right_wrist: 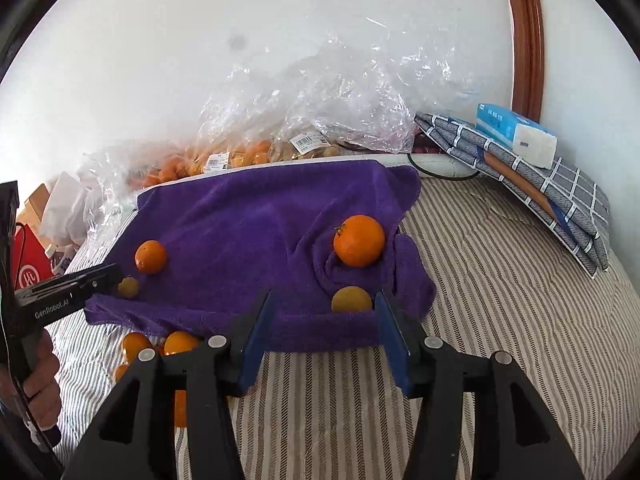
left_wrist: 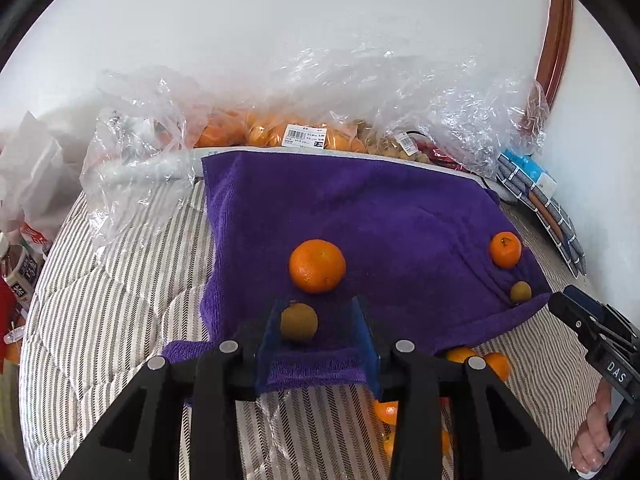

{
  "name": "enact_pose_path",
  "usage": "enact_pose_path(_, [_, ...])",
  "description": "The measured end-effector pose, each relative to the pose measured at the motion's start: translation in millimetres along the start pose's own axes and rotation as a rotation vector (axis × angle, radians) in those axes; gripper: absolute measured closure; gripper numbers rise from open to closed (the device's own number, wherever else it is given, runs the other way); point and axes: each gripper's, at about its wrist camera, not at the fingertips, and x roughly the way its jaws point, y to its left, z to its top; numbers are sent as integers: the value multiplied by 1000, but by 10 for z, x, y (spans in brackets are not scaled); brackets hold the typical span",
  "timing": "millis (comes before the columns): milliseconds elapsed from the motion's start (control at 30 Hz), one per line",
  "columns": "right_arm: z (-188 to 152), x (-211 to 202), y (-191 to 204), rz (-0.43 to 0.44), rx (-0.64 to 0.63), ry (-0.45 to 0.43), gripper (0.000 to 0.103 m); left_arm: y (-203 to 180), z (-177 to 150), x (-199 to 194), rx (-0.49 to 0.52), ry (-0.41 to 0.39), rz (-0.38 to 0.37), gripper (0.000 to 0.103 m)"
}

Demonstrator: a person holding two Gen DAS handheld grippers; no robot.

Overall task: Organize fruits
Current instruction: 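Release the yellow fruit on the towel and pull the right gripper back, then grasp a small stemmed orange with the right gripper while the left grasps an elongated orange fruit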

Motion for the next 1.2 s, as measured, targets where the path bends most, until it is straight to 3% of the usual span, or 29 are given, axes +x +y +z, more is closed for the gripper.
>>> enact_pose_path(367, [-306,-189,233,44,-3,54,48,284,-464,-472,-41,33,13,68])
enact_pose_path(633, [-472,-180,530,60,-47,73,51,634,-745,-511,-120,73,41,68])
enact_pose_path(833, [-469,4,565,50,-58,92,57,827,-832,-464,-174,94,-2,68])
enact_pose_path(967, [-411,114,532,50,-46,115,61,882,-846,-392,-182,106,8,68])
enact_pose_path(1200, [-333,254,574,101,-48,134,61,851,-787,-343,-172,107,1,68])
